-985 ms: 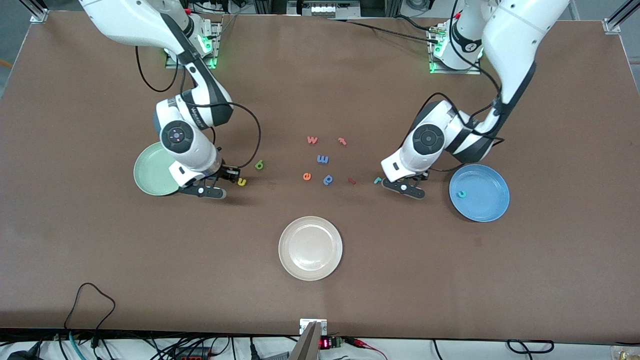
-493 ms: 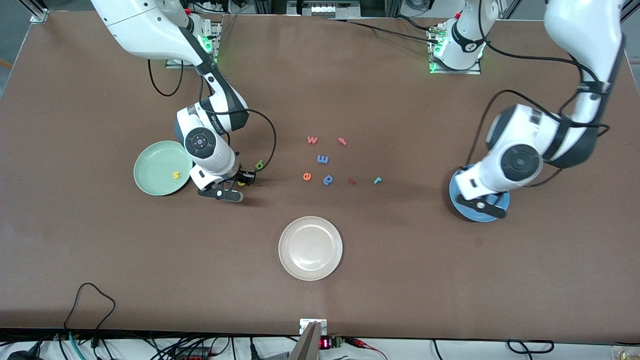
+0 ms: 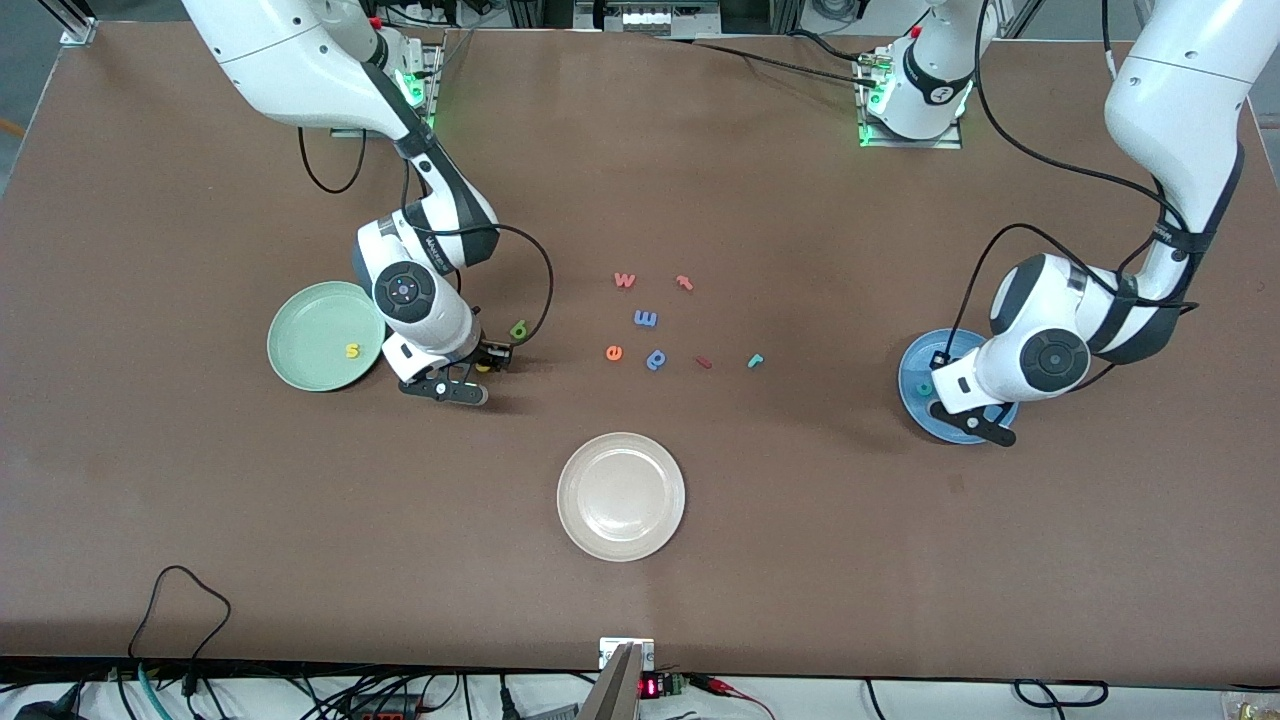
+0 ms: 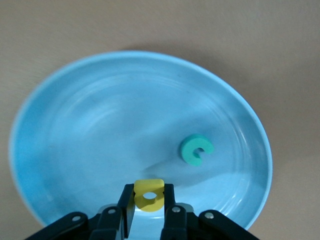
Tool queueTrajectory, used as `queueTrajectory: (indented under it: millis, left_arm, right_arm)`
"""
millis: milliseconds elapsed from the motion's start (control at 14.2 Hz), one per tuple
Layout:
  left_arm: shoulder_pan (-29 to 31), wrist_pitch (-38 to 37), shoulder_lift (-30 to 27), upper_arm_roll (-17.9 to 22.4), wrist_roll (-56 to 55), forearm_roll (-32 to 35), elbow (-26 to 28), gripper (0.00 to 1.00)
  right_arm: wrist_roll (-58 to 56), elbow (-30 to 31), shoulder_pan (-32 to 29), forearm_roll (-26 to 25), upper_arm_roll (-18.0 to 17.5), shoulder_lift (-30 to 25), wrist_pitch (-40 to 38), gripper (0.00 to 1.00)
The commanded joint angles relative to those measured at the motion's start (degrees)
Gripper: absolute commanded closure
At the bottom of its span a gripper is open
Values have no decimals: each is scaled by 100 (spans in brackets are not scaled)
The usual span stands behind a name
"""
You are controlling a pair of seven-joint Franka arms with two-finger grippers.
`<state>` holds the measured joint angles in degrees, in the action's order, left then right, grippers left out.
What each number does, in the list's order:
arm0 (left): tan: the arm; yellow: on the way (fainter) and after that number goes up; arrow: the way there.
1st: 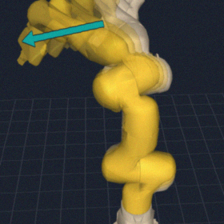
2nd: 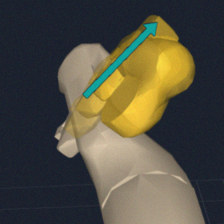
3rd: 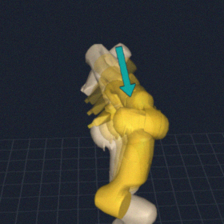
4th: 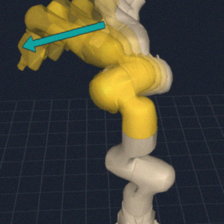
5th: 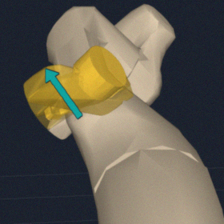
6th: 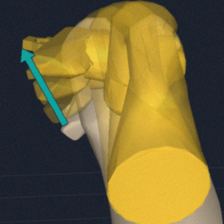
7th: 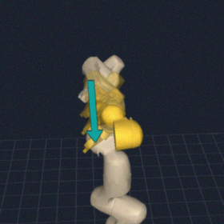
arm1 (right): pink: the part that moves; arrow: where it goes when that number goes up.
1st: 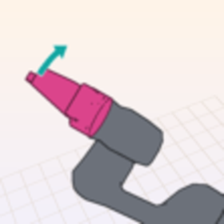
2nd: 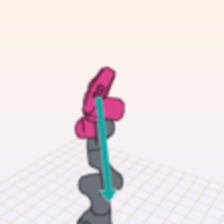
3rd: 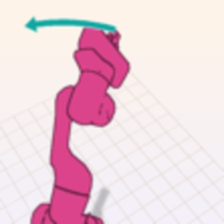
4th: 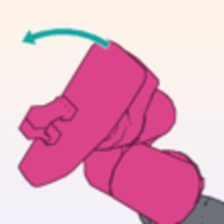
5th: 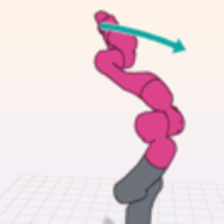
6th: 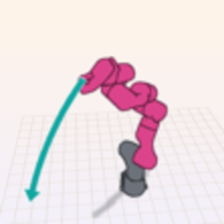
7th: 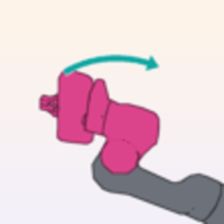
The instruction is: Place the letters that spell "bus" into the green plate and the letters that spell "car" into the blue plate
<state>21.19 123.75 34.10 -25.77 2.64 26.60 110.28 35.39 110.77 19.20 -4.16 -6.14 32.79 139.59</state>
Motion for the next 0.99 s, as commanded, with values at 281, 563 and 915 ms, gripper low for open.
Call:
queueTrajectory:
  millis: [281, 563, 915]
  left_arm:
    - [149, -570, -632, -577, -149, 64, -84, 0]
    - [-105, -1064, -493, -1254, -142, 116, -551, 0]
    - [-975, -205, -27, -1290, -360, 29, -692, 10]
  right_arm:
    - [47, -82, 58, 46, 25, 105, 77, 52]
    - [47, -82, 58, 38, 25, 140, 121, 52]
    - [-14, -91, 49, 46, 25, 140, 121, 86]
